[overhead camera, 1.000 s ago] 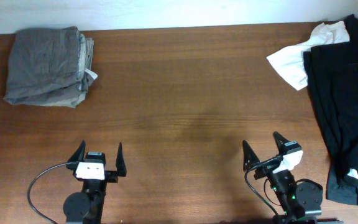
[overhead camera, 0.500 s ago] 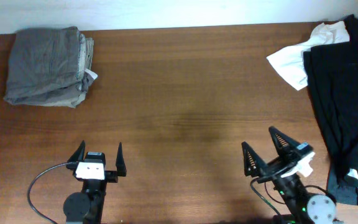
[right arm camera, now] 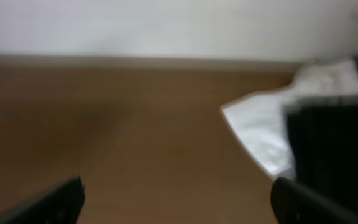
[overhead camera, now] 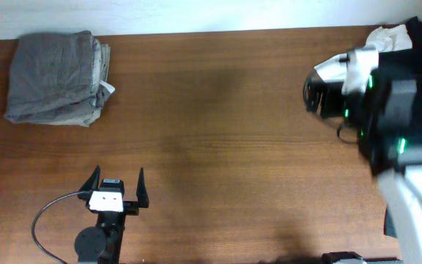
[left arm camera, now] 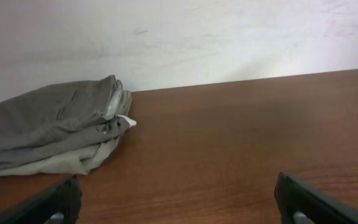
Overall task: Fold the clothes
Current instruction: 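Reach the right gripper to the black trousers pile and grasp them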
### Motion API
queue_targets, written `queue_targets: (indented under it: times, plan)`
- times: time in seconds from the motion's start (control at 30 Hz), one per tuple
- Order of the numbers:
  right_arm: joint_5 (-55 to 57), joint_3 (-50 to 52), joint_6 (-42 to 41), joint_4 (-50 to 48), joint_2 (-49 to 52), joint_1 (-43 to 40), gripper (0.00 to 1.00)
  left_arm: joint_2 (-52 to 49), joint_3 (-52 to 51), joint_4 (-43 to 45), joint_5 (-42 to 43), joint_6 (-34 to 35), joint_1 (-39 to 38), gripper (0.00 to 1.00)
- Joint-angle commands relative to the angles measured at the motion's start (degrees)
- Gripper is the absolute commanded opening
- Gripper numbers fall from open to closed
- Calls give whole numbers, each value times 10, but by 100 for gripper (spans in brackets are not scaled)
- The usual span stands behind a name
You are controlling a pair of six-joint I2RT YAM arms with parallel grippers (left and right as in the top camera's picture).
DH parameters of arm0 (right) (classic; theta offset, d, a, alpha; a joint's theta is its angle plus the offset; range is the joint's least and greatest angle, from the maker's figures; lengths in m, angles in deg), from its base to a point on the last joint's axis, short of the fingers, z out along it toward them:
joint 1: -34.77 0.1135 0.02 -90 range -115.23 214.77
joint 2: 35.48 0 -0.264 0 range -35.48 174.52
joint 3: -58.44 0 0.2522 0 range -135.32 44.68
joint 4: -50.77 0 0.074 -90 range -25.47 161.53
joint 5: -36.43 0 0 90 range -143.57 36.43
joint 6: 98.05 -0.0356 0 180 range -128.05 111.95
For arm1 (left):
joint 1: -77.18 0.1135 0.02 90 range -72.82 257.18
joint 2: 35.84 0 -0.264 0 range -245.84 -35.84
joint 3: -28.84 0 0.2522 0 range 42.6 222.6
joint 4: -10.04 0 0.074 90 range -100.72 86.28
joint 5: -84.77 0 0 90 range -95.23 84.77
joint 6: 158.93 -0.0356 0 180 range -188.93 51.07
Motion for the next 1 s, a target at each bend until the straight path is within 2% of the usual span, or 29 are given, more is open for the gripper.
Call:
queue_targets:
  times: [0.0,0.1,0.13,0.23,0.3,0.53,0.73,0.8,0.83,0.97]
  plan:
    - [99,-249,39,138,178,-35,99,3,-4,-1,-4,-11,-1,99]
    - [98,-382,39,242,296,-63,99,3,-4,-1,-4,-11,-1,99]
    - [100,-398,40,249,327,-71,99,3,-4,-1,-4,-11,-1,99]
    - [112,-397,46,222,370,-91,99,3,-4,-1,-4,-11,-1,99]
    - [101,-397,124,202,407,-109,99,3,-4,-1,-4,-11,-1,99]
    - [173,-397,125,122,563,-176,99,3,-4,-1,-4,-11,-1,99]
    - [182,-397,125,47,631,-187,100,3,-4,-1,-4,-11,-1,99]
    - [188,-397,125,35,642,-187,87,3,-4,-1,-4,-11,-1,99]
    - [188,-397,125,28,646,-187,85,3,-4,-1,-4,-11,-1,99]
    - [186,-397,125,2,665,-187,86,3,-4,-1,-4,-11,-1,99]
